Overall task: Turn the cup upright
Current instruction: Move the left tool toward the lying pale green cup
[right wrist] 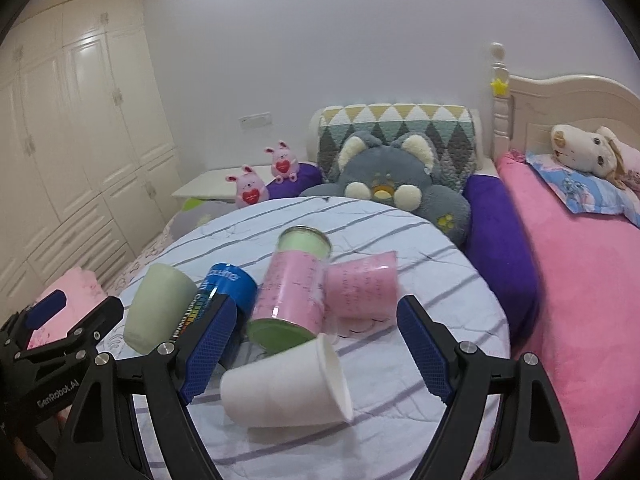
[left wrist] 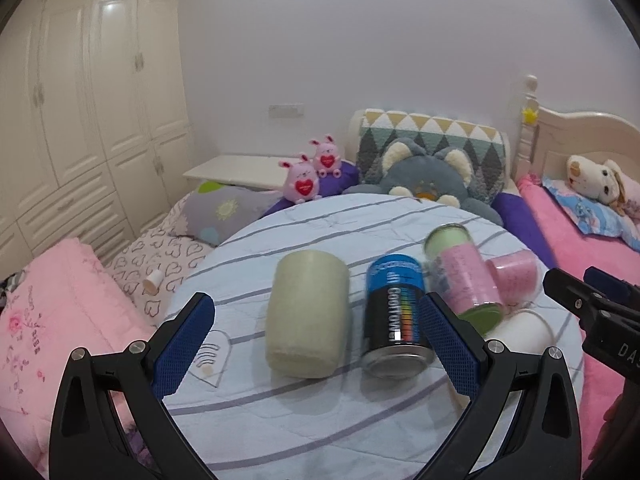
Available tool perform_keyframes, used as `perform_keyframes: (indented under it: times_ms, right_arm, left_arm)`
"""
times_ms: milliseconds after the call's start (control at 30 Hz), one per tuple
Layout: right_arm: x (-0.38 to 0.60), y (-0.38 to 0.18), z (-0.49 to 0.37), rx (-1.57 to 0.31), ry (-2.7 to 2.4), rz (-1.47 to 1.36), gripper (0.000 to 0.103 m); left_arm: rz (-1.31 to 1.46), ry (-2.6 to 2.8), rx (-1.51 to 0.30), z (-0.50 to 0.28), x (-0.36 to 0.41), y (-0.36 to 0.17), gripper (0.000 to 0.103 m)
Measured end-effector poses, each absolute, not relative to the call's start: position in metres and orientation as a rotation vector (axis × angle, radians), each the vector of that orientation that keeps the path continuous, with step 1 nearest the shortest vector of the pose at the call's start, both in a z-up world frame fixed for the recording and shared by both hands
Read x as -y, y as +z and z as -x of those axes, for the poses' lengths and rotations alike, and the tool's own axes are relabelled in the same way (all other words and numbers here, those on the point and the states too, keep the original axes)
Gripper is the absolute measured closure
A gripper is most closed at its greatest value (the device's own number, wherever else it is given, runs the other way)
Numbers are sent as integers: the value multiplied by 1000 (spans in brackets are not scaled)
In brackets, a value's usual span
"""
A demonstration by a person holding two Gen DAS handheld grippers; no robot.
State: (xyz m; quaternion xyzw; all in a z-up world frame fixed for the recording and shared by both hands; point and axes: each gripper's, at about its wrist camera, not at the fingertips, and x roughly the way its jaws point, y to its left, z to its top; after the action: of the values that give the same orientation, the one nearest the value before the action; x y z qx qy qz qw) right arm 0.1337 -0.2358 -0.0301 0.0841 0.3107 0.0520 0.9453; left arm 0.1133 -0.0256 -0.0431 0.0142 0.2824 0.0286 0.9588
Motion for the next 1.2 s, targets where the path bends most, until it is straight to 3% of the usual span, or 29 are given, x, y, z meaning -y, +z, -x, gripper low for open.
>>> perform_keyframes:
  times_ms: [700, 1200]
  right_arm:
    - [156, -25, -172, -687, 213, -41, 19]
    - [145, -25, -179, -704, 194, -51, 19]
  left_arm:
    - [66, 90, -646, -132, -50, -59, 0]
    - [52, -61, -870, -191, -20, -102, 0]
